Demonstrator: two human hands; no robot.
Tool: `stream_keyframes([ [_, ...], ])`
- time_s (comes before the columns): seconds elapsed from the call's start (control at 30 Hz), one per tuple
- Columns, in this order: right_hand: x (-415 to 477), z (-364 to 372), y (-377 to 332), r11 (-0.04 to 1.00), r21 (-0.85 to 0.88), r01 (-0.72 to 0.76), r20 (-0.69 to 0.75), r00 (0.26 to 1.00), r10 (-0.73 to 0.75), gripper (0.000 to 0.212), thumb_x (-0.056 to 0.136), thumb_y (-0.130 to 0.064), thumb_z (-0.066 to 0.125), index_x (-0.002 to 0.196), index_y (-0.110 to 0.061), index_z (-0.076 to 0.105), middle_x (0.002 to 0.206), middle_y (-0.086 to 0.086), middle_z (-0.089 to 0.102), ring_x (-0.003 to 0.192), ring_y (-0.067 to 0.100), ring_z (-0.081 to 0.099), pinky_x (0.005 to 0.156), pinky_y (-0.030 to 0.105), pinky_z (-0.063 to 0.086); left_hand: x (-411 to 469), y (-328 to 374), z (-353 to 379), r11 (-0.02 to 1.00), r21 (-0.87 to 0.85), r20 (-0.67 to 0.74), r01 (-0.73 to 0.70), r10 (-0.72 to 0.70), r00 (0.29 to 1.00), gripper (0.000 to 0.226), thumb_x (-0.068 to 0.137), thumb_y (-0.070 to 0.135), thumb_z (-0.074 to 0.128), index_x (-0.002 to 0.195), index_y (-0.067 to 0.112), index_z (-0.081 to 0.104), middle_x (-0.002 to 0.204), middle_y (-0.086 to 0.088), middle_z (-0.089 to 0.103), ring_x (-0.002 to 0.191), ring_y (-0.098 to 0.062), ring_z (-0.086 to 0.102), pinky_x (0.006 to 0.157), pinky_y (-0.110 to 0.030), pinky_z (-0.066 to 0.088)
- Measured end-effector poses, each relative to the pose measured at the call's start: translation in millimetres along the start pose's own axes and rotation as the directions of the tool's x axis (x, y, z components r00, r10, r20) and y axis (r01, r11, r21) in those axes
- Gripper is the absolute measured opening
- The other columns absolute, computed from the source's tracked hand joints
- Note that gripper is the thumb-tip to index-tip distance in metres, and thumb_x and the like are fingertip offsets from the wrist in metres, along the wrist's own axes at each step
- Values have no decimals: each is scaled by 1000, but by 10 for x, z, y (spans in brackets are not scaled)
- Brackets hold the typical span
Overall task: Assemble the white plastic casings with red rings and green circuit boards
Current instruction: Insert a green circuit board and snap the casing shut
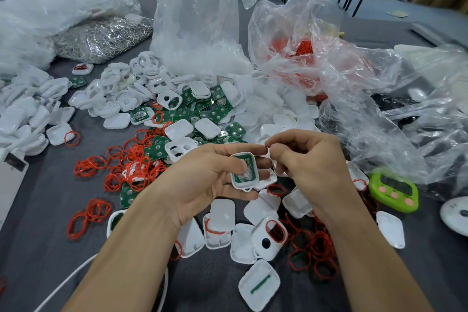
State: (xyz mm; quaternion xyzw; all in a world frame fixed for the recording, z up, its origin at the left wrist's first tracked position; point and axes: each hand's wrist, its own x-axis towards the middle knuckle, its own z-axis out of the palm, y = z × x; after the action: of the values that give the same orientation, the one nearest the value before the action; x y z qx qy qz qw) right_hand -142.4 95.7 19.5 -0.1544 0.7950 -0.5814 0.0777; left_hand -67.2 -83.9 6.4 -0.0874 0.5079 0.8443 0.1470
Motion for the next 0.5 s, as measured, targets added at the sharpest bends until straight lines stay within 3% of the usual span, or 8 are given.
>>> stream_keyframes([
  [0.17,0,-5,-1,1000,13,2,-3,1000,-2,22,87,-9,74,78,-28,80,56,0,68,50,12,61,57,27,55,0,16,32,1000,1,-8,-6,6,1000,39,94,-8,49,113,11,78,120,-18,74,102,-28,74,72,-40,65],
  [0.3,7,-30,1,1000,10,12,-25,1000,-12,24,88,-8,74,76,-29,80,56,0,68,48,11,59,52,17,47,-8,36,53,1000,8,-86,-24,24,996,36,97,-4,49,108,11,79,116,-15,76,100,-26,76,65,-37,64],
  [0.5,36,-120,6,997,-64,32,-157,987,-42,23,86,-12,75,76,-32,80,64,-6,73,52,8,63,54,18,50,-17,47,71,999,-38,-160,-32,26,987,30,101,8,49,113,8,77,115,-14,76,96,-25,77,58,-31,63],
])
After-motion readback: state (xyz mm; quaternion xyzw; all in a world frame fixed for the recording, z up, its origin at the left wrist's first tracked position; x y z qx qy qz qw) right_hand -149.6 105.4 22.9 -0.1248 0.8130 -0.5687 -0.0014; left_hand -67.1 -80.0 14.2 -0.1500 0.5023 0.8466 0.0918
